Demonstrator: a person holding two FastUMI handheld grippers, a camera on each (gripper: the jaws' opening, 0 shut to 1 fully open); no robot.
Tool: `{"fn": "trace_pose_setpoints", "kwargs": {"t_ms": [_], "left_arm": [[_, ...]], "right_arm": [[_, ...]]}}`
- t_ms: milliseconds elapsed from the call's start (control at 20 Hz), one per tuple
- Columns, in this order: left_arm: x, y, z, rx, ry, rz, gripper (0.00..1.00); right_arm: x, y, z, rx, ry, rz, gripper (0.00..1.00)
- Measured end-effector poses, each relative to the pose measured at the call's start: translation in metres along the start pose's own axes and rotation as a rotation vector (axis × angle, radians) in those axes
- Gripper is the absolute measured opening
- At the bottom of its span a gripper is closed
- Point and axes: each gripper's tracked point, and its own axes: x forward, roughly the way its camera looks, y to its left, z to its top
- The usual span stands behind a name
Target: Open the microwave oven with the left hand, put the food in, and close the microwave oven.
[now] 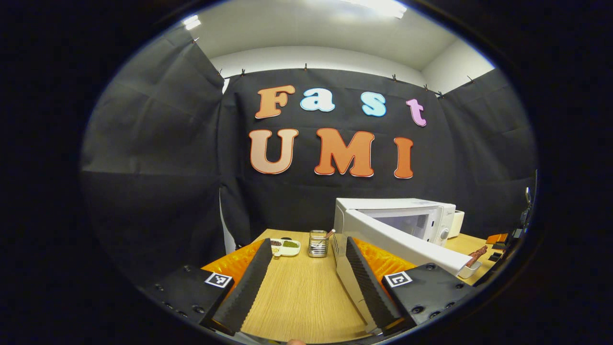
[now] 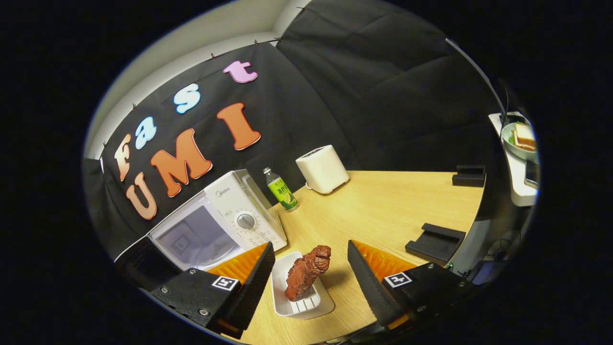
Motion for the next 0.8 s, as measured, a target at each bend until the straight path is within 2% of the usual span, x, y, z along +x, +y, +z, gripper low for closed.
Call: {"fn": "trace_pose_setpoints", "kwargs": {"t_ms": [100,250,300,400,450,500,550,650,800], "left_arm": [[-0.002,0.002,0.003,-0.003,-0.005,0.002,0.99],[-0.004,0.003,0.004,-0.014,-0.011,-0.002,0.97],[-0.004,0.005,0.005,-0.01,-0.011,0.004,0.96],[-0.005,0.008,0.005,-0.009,-0.015,0.008,0.99],[-0.004,0.008,0.006,-0.011,-0.016,0.013,0.99],[-0.004,0.011,0.005,-0.016,-0.016,0.02,0.97],[-0.003,0.011,0.005,-0.022,-0.016,0.021,0.99],[0.0,0.01,0.002,-0.033,-0.006,0.018,0.96],[-0.001,0.014,0.001,-0.036,-0.003,0.021,0.97]], "right_arm": [[0.004,-0.002,0.0,0.06,-0.003,0.016,0.93],[0.013,-0.005,-0.013,0.078,0.035,0.029,0.77],[0.02,-0.002,-0.017,0.075,0.049,0.024,0.75],[0.032,0.0,-0.018,0.098,0.059,0.009,0.64],[0.035,-0.001,-0.016,0.119,0.06,0.007,0.53],[0.035,0.003,-0.015,0.144,0.059,0.019,0.46],[0.035,0.009,-0.012,0.174,0.053,0.038,0.34],[0.031,0.015,-0.006,0.203,0.04,0.038,0.18],[0.027,0.03,0.002,0.142,0.028,0.045,0.11]]}}
